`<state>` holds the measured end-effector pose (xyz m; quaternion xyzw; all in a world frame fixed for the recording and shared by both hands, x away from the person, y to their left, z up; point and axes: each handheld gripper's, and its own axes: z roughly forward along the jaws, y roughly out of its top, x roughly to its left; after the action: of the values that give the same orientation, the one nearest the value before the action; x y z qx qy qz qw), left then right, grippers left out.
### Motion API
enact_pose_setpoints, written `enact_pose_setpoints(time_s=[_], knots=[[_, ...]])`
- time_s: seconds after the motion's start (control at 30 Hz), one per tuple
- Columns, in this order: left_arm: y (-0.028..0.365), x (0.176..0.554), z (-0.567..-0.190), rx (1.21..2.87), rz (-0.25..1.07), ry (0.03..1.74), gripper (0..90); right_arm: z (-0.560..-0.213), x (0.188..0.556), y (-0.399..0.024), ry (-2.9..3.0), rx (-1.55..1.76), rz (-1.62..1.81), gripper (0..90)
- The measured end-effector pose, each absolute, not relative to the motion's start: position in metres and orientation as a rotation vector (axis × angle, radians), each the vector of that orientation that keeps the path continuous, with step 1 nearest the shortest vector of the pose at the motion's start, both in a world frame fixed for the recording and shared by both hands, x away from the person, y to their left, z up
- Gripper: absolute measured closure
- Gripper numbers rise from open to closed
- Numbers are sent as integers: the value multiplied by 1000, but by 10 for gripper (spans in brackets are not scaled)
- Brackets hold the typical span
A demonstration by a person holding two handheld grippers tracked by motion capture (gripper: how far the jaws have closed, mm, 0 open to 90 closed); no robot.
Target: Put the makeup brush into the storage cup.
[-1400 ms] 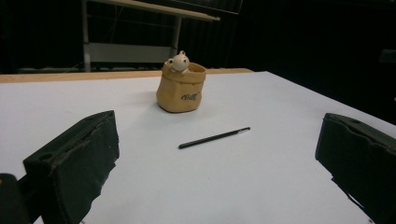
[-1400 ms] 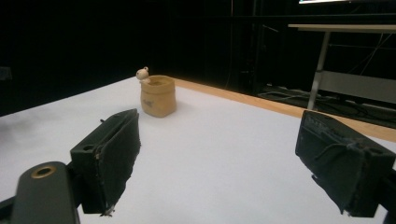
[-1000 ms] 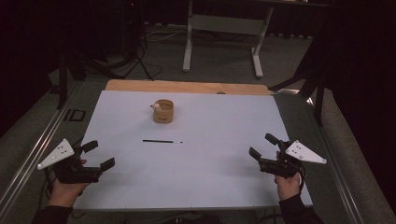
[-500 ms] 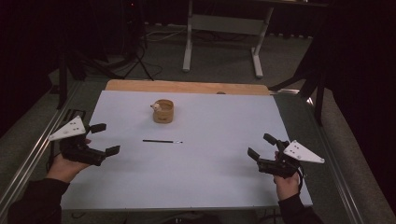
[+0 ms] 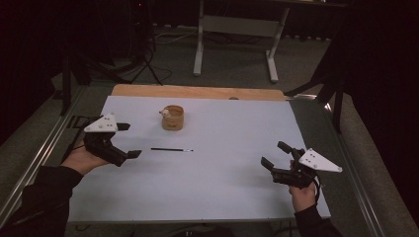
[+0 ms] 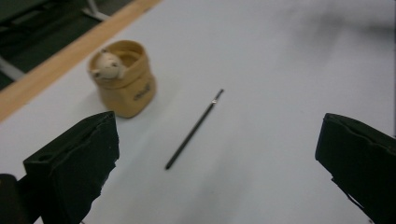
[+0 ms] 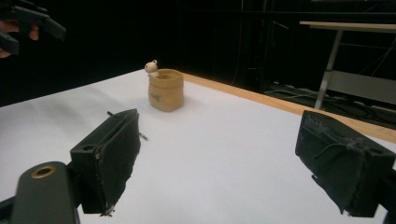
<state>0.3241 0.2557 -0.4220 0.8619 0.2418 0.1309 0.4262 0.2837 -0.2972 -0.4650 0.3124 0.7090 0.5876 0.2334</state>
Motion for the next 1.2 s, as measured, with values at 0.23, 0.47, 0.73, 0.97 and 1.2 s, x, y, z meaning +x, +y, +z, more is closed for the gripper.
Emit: enact_pose_setpoints(time_s=[0.23, 0.47, 0.73, 0.97, 1.2], knots=[[237, 337, -424, 2246, 316, 538, 4, -466, 284, -297, 1953, 861, 1614, 137], [223, 351, -427, 2326, 327, 502, 4, -466, 285, -296, 1953, 856, 1618, 137], [204, 371, -436, 2453, 304, 445, 13, -467, 286, -296, 1960, 860, 1627, 137], [192, 386, -442, 2530, 248, 406, 23, -468, 286, -296, 1964, 868, 1629, 137], [180, 395, -454, 2637, 227, 363, 46, -469, 286, -297, 1967, 869, 1632, 137]])
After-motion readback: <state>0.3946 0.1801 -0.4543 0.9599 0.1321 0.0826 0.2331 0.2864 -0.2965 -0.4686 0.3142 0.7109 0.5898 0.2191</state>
